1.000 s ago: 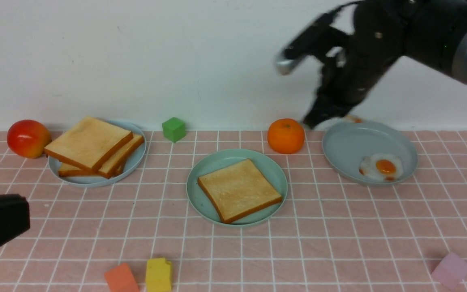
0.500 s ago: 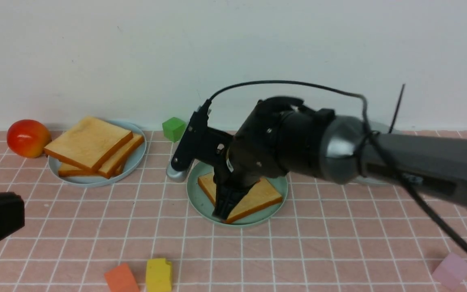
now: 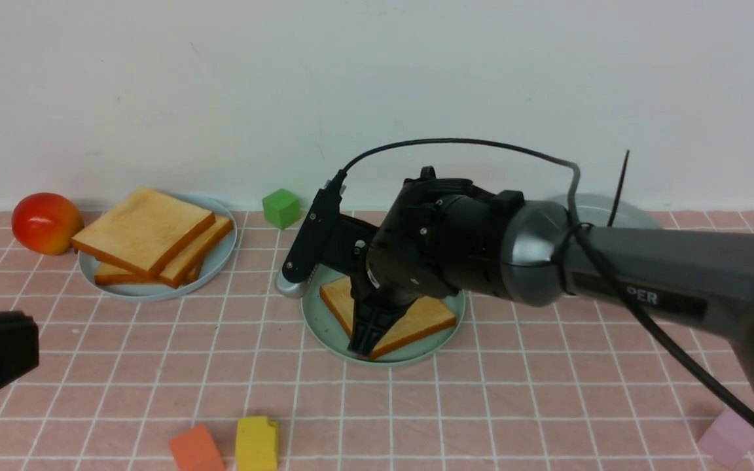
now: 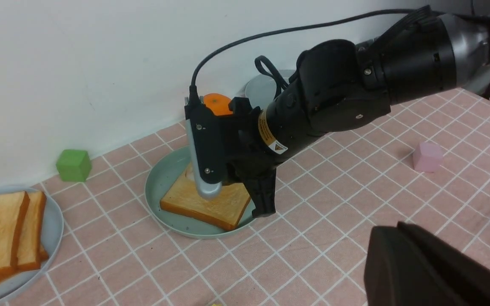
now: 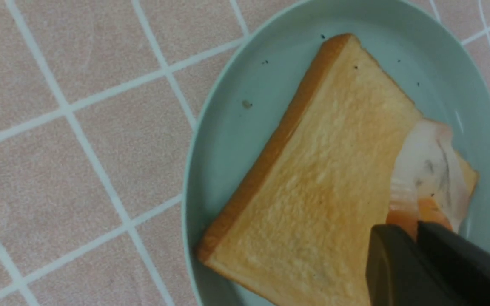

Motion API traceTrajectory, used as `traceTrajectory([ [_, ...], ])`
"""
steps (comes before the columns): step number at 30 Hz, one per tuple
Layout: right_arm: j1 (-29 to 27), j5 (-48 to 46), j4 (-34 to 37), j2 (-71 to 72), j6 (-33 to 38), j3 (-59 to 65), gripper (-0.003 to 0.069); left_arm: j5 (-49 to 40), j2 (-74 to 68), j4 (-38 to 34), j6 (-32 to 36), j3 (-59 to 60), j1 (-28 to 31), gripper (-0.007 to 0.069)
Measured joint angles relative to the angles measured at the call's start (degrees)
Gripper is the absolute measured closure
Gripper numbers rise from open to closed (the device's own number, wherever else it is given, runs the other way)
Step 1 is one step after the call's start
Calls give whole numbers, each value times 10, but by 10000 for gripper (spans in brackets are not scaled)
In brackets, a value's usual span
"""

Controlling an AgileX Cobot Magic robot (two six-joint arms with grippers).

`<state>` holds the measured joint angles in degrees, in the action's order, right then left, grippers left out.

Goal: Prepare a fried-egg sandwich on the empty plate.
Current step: Use the right arm to place the fried egg on the slice of bread in the middle, then use the left arm to grab a slice of bread

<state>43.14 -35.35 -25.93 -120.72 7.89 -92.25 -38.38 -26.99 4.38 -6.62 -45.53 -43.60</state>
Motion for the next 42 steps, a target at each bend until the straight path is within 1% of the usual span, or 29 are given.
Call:
traceTrajectory([
  [2, -2, 0, -3, -6, 0, 0, 577, 0, 0, 0, 0, 0, 0, 619],
  [4, -3, 1, -9, -13, -1, 0, 547, 0, 0, 0, 0, 0, 0, 617],
  [7, -3, 4, -23, -22, -5, 1, 462, 0, 0, 0, 0, 0, 0, 615],
  [8, -3, 4, -29, -22, -14, 1, 400, 0, 0, 0, 0, 0, 0, 613],
  [10, -3, 4, -35, -21, -29, 1, 330, 0, 0, 0, 0, 0, 0, 610],
  [12, -1, 2, -37, -11, -54, 1, 225, 0, 0, -1, 0, 0, 0, 608],
  [13, 1, -2, -38, -5, -64, 1, 185, -1, 0, -2, 0, 0, 0, 607],
  [14, 7, -11, -39, 9, -79, 1, 120, -1, 0, -4, 0, 0, 0, 606],
  [16, 18, -26, -39, 39, -93, 1, 60, -6, 0, -7, 0, 3, 0, 604],
  [18, 35, -54, -39, 79, -97, 1, 17, -19, -4, -9, -1, 5, 0, 603],
  [21, 66, -136, -34, 157, -100, 1, 5, -30, -22, -9, -18, 5, 0, 605],
  [22, 75, -181, -29, 197, -103, 1, 14, -31, -36, -8, -37, 5, 0, 612],
  [23, 77, -198, -28, 203, -107, 1, 19, -31, -39, -8, -40, 5, 0, 615],
  [24, 81, -250, -19, 241, -121, 1, 40, -31, -63, -3, -60, 4, 0, 631],
  [25, 83, -299, -10, 272, -142, 1, 76, -32, -89, 4, -84, -3, 0, 638],
  [26, 83, -325, -3, 291, -161, 2, 101, -32, -114, 11, -94, -9, 0, 638],
  [29, 83, -351, 16, 352, -200, 20, 206, -45, -182, 38, -110, -42, 7, 638],
  [32, 83, -358, 53, 415, -216, 48, 357, -73, -270, 55, -110, -86, 47, 638],
  [34, 83, -361, 69, 456, -219, 72, 472, -83, -322, 45, -86, -115, 96, 638],
  [35, 83, -363, 79, 487, -219, 91, 545, -85, -350, 27, -57, -132, 136, 638],
  [37, 83, -363, 89, 519, -219, 112, 608, -90, -386, -12, -18, -150, 186, 638],
  [38, 83, -365, 96, 548, -220, 130, 650, -99, -414, -47, 11, -159, 217, 638],
  [39, 83, -365, 104, 572, -220, 144, 663, -110, -439, -77, 43, -169, 246, 638],
  [40, 83, -366, 107, 587, -220, 153, 668, -117, -454, -88, 62, -175, 262, 638],
  [41, 83, -366, 113, 611, -220, 169, 669, -131, -480, -120, 98, -187, 290, 638],
  [42, 83, -368, 118, 635, -220, 179, 669, -139, -506, -141, 118, -195, 305, 638],
])
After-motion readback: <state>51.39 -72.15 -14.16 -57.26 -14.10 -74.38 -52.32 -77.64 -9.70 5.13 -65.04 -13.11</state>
